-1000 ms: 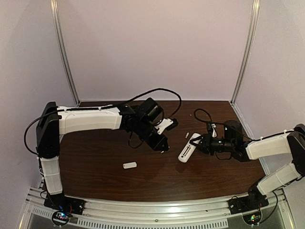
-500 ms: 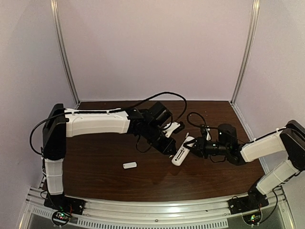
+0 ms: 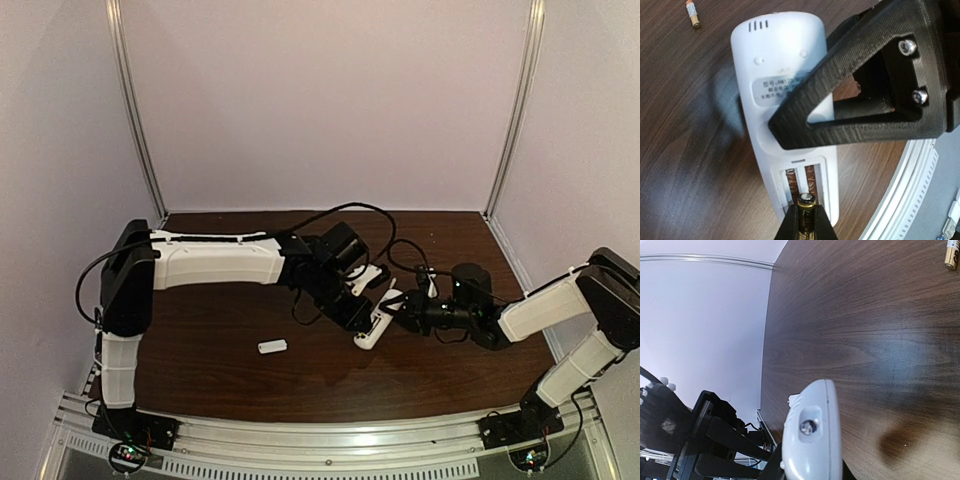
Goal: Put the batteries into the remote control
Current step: Place the battery in the battery compartment.
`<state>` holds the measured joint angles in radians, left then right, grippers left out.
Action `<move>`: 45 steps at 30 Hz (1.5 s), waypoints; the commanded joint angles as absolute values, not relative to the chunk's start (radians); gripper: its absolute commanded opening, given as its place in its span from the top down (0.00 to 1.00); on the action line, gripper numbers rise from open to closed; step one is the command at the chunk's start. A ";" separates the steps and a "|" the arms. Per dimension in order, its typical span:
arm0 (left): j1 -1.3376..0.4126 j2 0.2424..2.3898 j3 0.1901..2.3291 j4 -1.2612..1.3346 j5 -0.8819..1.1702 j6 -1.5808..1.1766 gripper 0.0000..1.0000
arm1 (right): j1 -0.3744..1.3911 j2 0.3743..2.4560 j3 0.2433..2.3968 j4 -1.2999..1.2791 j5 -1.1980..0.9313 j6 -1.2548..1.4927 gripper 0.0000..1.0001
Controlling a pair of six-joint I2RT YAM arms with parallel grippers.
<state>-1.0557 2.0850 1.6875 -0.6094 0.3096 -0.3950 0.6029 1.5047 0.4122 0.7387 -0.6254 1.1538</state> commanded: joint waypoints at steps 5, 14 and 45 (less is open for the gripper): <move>-1.061 2.128 1.743 -0.664 0.237 -0.414 1.00 | 0.619 1.541 0.394 0.850 -0.610 1.205 1.00; -1.060 2.162 1.788 -0.713 0.210 -0.431 0.97 | 0.624 1.565 0.385 0.907 -0.608 1.247 1.00; -1.063 2.262 1.948 -0.916 0.163 -0.578 0.80 | 0.649 1.570 0.383 0.953 -0.555 1.270 1.00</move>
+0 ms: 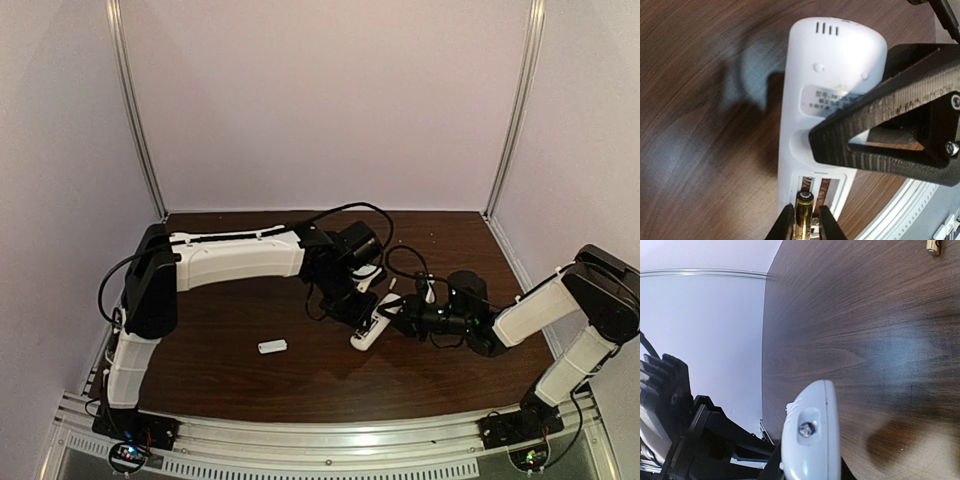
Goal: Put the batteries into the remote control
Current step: Place the battery in the battery compartment.
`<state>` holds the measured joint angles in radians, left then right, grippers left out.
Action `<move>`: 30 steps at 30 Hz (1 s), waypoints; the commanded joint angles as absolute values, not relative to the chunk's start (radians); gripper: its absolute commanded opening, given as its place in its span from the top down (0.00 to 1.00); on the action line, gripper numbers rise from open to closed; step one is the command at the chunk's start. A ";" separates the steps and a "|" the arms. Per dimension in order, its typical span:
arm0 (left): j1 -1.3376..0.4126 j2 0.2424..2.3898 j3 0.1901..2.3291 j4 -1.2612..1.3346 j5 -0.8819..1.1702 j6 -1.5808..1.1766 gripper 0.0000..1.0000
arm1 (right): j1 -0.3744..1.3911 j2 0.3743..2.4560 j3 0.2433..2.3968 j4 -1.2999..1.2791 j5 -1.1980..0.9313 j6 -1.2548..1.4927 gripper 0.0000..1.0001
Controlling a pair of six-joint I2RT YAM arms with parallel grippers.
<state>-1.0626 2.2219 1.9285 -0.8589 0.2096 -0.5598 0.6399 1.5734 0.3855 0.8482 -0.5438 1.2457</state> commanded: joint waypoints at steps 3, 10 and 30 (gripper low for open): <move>-1.063 2.267 1.954 -0.918 0.163 -0.581 0.78 | 0.649 1.576 0.383 0.969 -0.560 1.277 1.00; -1.063 2.270 1.963 -0.917 0.163 -0.584 0.78 | 0.649 1.601 0.375 1.021 -0.574 1.303 1.00; -1.061 2.270 1.974 -0.899 0.140 -0.608 0.91 | 0.658 1.631 0.370 1.117 -0.608 1.357 1.00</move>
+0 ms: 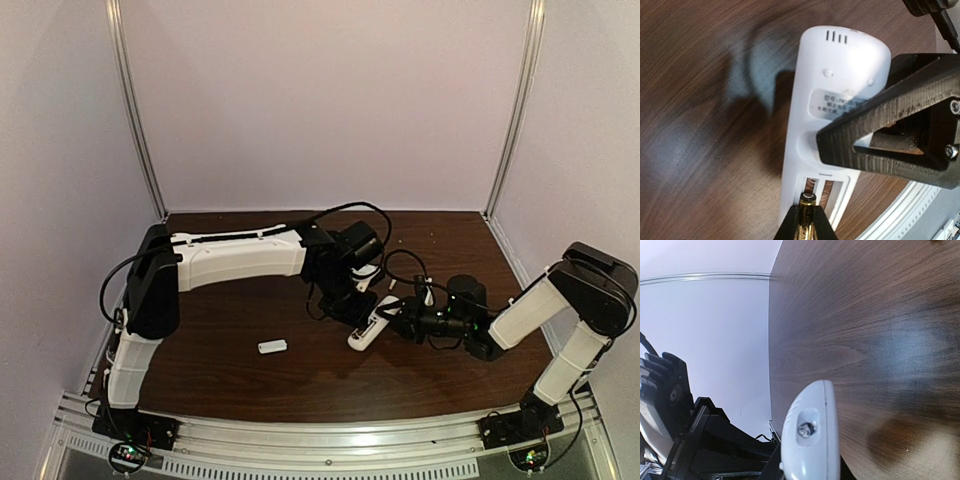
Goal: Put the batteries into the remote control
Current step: Place the battery in the battery compartment.
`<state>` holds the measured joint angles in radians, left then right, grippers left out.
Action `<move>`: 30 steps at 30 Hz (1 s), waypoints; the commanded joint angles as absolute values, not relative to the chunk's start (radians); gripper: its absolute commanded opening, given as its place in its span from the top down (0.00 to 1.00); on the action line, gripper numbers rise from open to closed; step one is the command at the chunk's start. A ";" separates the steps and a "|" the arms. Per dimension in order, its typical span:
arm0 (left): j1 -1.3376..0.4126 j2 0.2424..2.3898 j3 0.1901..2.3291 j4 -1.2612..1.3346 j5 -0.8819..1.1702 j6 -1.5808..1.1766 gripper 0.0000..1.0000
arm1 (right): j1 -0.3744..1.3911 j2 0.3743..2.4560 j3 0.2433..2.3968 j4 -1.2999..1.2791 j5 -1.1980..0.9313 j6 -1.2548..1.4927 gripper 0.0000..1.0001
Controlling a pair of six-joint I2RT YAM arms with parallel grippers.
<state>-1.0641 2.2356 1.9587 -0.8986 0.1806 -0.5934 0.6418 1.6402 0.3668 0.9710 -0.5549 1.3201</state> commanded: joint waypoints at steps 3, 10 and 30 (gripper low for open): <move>-1.058 2.270 1.973 -0.906 0.118 -0.619 0.90 | 0.660 1.632 0.370 1.119 -0.609 1.360 1.00; -1.050 2.271 1.977 -0.895 0.104 -0.632 0.90 | 0.673 1.646 0.372 1.140 -0.613 1.376 0.99; -1.028 2.210 1.965 -0.878 0.070 -0.604 0.76 | 0.679 1.654 0.362 1.147 -0.611 1.378 0.99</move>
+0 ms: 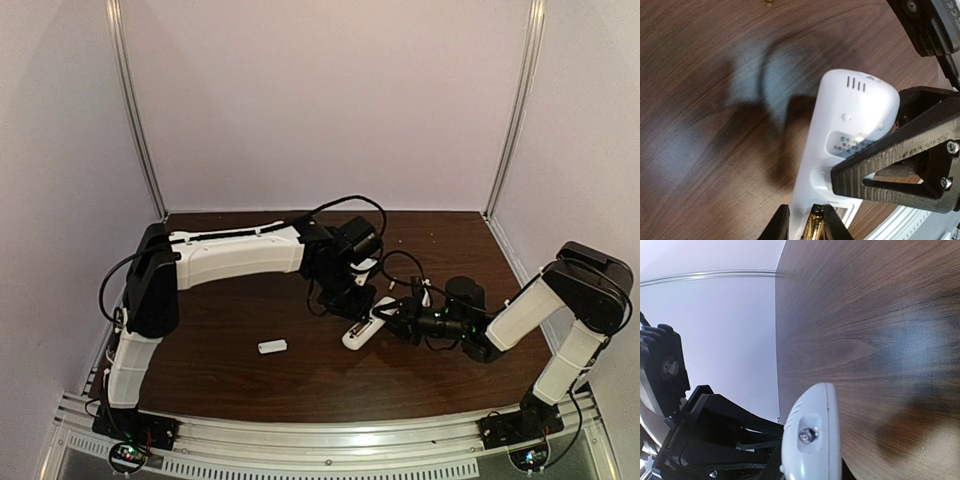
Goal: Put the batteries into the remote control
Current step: Place the battery in the battery compartment, then load the battery into the battery compartment.
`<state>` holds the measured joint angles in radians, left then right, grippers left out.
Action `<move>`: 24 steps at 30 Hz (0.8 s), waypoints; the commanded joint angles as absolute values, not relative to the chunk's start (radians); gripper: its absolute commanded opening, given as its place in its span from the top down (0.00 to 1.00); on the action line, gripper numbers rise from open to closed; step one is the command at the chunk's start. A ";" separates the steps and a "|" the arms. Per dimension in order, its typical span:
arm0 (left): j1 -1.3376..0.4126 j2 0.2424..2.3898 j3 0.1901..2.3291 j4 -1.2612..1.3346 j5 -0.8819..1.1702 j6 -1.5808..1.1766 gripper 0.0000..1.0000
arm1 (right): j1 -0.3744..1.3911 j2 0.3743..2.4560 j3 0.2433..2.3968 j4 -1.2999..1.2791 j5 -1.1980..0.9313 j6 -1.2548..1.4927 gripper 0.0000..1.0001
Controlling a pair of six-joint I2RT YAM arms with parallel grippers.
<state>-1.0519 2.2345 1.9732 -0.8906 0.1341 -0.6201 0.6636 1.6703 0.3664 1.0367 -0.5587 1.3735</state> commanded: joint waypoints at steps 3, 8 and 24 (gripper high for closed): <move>-1.028 2.176 1.936 -0.850 0.068 -0.601 0.75 | 0.678 1.654 0.363 1.139 -0.613 1.374 0.99; -1.026 2.084 1.854 -0.788 0.059 -0.584 0.73 | 0.669 1.637 0.367 1.105 -0.626 1.355 0.99; -1.022 1.422 1.049 0.091 0.082 -0.235 0.05 | 0.623 1.439 0.427 0.719 -0.772 1.146 0.99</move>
